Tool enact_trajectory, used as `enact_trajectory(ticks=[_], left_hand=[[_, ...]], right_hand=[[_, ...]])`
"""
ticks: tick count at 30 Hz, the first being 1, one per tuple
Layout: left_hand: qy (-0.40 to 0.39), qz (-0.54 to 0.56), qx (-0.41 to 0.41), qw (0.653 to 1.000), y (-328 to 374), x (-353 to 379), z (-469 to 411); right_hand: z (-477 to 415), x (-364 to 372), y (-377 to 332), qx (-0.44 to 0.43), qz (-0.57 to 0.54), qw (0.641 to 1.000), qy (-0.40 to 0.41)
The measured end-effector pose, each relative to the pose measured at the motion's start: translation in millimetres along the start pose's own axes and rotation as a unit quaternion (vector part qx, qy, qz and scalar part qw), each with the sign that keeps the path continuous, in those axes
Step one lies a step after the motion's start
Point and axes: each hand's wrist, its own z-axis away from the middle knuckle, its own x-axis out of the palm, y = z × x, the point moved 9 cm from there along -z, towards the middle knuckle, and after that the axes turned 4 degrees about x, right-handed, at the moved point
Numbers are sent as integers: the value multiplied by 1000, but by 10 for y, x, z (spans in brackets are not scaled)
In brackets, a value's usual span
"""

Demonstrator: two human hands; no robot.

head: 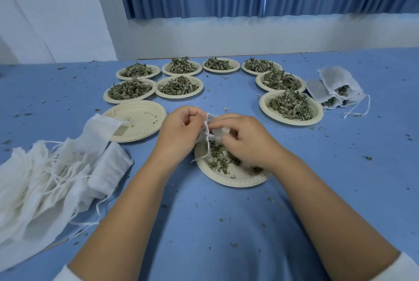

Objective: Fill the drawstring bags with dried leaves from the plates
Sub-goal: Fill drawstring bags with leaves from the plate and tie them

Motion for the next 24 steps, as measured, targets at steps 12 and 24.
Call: enact_trajectory(ticks=[12,24], left_hand=[[16,-14,-7,1000,-60,-78,-35],[40,-14,-2,999,-32,-175,-62]], right_hand=[[37,-95,461,137,145,975,-100],[67,256,197,55,106,982,-146]])
